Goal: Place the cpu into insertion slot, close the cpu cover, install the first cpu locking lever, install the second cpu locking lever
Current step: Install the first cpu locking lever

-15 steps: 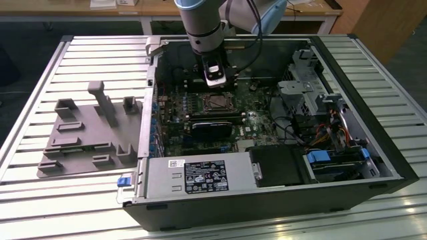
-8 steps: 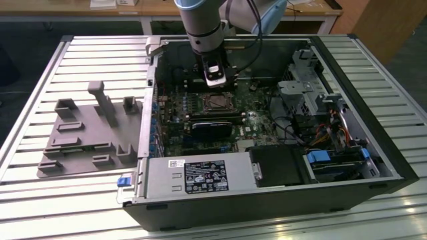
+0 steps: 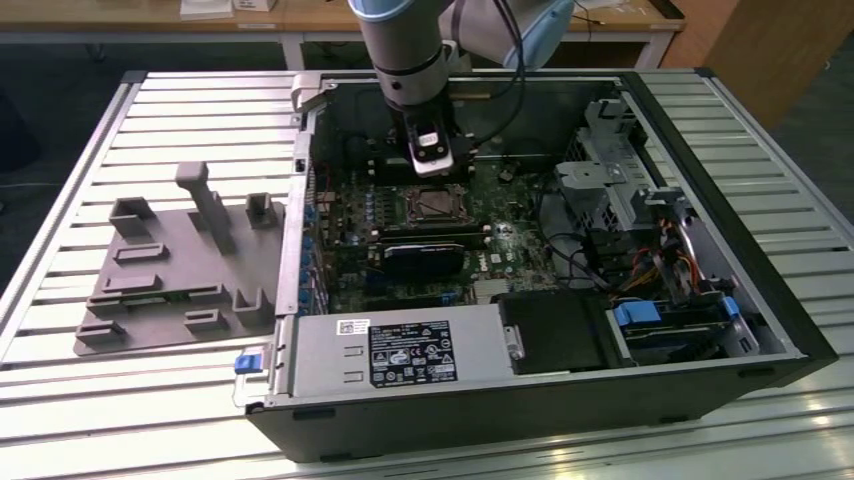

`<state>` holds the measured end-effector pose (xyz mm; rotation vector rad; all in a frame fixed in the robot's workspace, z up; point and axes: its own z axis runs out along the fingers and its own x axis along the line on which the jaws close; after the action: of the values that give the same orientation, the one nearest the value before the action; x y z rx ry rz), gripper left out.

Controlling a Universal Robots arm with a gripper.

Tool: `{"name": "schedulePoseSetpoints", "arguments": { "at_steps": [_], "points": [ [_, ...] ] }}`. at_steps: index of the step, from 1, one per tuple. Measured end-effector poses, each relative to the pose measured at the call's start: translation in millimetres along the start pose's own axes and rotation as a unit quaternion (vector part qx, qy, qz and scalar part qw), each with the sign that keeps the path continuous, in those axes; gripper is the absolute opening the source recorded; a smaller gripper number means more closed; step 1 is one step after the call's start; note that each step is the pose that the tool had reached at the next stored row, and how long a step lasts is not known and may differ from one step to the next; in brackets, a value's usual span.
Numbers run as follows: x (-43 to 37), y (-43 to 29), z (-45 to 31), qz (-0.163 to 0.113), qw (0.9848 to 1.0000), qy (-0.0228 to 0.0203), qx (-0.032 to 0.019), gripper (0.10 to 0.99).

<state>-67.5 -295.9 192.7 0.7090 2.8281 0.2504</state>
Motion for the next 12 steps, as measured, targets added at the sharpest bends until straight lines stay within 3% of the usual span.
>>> {"name": "schedulePoseSetpoints", "arguments": {
  "at_steps": [12],
  "points": [
    [-2.1, -0.9, 1.1, 0.002, 1.0, 0.0028, -0.0052, 0.102]
  ]
}}
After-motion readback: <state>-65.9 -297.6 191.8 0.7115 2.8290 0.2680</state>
